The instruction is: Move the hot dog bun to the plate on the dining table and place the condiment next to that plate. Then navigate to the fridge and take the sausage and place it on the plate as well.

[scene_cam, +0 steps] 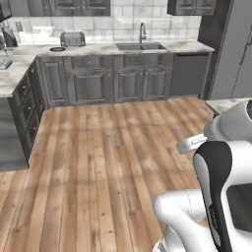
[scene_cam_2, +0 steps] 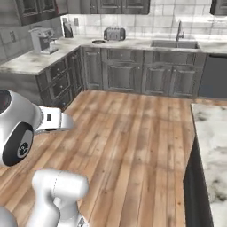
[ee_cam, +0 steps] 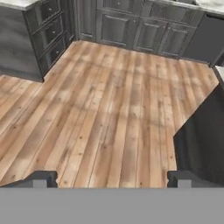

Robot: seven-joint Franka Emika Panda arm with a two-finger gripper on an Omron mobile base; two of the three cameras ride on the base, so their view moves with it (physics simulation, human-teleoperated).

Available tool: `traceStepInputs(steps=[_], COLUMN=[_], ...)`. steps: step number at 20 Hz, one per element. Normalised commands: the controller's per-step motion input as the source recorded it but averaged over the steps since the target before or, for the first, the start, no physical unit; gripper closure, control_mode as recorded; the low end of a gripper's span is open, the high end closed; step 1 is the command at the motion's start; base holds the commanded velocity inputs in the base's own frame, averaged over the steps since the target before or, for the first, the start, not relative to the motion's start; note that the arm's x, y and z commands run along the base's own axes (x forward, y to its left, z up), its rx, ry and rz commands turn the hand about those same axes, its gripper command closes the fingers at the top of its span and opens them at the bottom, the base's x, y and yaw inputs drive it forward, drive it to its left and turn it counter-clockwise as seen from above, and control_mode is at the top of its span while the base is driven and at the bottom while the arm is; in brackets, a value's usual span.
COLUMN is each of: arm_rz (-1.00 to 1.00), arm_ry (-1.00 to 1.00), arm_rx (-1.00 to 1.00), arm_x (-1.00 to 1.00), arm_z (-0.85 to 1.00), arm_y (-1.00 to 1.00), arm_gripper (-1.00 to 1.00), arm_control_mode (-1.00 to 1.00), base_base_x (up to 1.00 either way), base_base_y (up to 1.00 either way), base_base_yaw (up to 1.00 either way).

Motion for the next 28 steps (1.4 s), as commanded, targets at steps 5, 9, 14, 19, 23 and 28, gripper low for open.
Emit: traceStepInputs(steps=[5, 9, 14, 19, 23, 28], arm_rz=[0.0, 0.0, 0.0, 0.0, 0.0, 0.0], arm_ry=[0.0, 0.0, 0.0, 0.0, 0.0, 0.0], arm_rx=[0.0, 0.0, 0.0, 0.0, 0.0, 0.0], arm_x=[0.0, 0.0, 0.0, 0.0, 0.0, 0.0], arm_z=[0.0, 0.0, 0.0, 0.0, 0.0, 0.0], arm_y=[0.0, 0.0, 0.0, 0.0, 0.0, 0.0], arm_gripper=[-1.0, -1.0, -1.0, -1.0, -1.0, -1.0], arm_control_mode=[1.0, 1.0, 1.0, 1.0, 1.0, 1.0], base_base_x=[1.0, 1.0, 1.0, 1.0, 1.0, 1.0], base_base_y=[0.0, 0.0, 0.0, -0.11, -0.37, -0.42], base_base_yaw=[0.34, 0.36, 0.39, 0.37, 0.3, 0.28])
